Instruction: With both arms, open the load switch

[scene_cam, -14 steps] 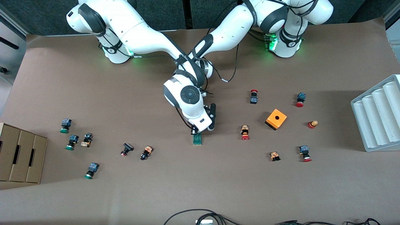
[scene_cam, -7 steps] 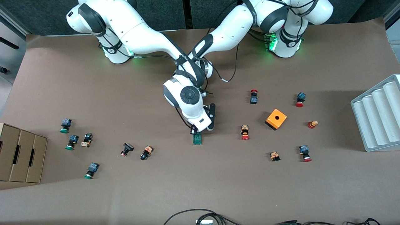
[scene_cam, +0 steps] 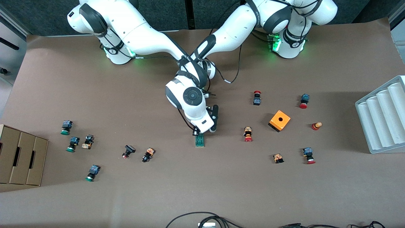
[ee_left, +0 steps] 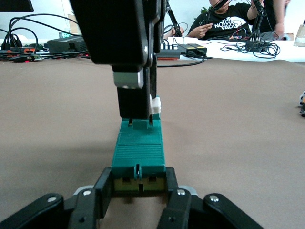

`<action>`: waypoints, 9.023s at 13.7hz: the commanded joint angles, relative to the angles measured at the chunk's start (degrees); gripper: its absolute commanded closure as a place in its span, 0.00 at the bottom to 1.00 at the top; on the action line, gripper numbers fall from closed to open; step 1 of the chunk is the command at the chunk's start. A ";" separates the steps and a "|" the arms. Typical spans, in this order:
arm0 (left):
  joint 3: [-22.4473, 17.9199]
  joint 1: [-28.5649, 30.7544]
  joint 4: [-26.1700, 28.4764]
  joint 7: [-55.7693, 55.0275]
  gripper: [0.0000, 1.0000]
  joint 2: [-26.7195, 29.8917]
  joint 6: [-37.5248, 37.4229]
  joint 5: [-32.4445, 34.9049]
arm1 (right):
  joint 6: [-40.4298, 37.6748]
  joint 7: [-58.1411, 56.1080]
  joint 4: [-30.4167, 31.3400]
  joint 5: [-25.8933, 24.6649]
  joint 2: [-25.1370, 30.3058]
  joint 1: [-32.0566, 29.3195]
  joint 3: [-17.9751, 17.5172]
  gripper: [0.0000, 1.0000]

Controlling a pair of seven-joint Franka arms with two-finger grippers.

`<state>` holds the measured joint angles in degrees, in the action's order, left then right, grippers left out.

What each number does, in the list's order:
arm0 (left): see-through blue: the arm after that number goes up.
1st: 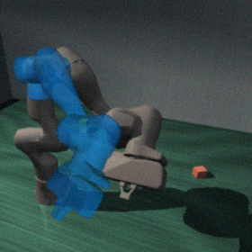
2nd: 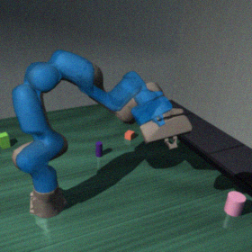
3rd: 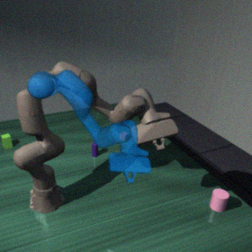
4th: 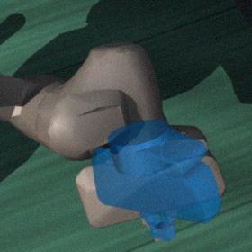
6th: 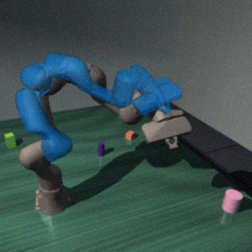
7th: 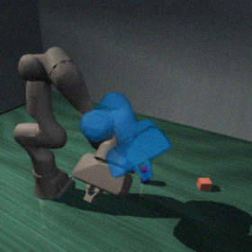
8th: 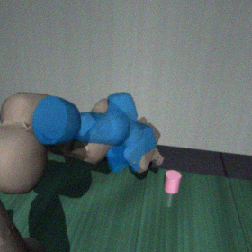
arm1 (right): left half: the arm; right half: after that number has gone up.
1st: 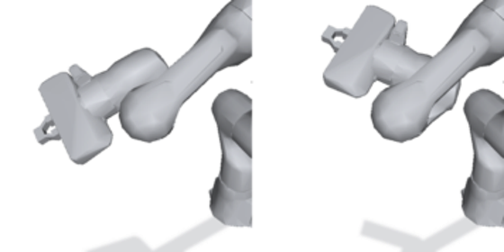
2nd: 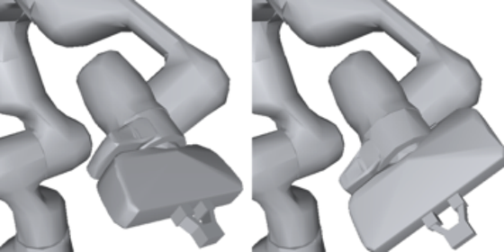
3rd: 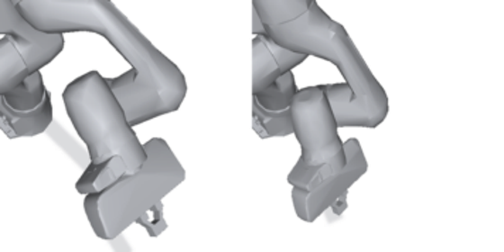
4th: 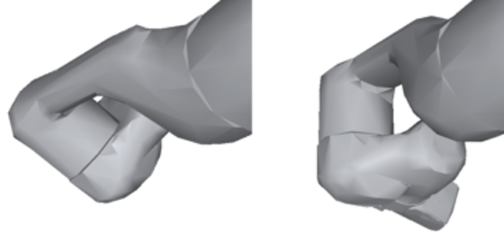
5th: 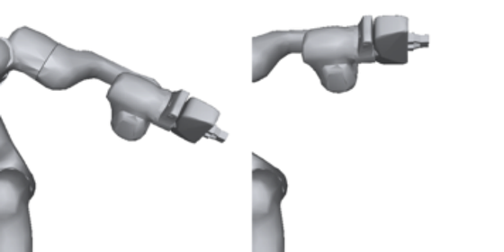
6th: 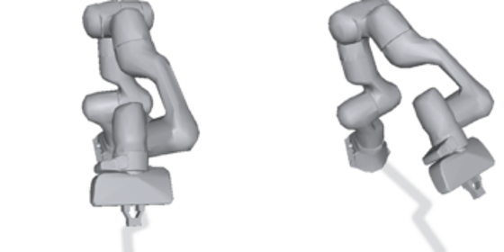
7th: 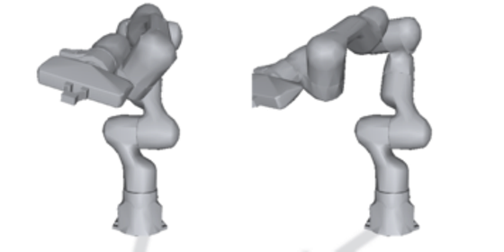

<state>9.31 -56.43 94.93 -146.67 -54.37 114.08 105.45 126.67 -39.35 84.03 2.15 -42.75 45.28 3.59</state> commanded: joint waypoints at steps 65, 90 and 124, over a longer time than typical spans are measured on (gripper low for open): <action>-0.78 0.80 -1.59 -0.81 0.53 -0.47 0.53 0.46 | -19.61 30.47 0.08 -3.76 29.39 -27.15 8.27 0.00; 0.01 0.80 -4.76 69.72 0.00 13.58 0.70 -43.38 | -23.48 33.37 2.45 0.40 28.95 -40.62 7.05 0.00; -0.34 54.41 -11.70 147.99 0.00 42.68 -24.43 -99.47 | -26.56 39.17 1.84 -2.66 30.00 -50.90 -5.61 0.00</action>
<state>8.09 -3.27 84.48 1.79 -11.70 90.36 7.49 101.42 -0.84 86.27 1.21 -12.91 -5.66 -1.95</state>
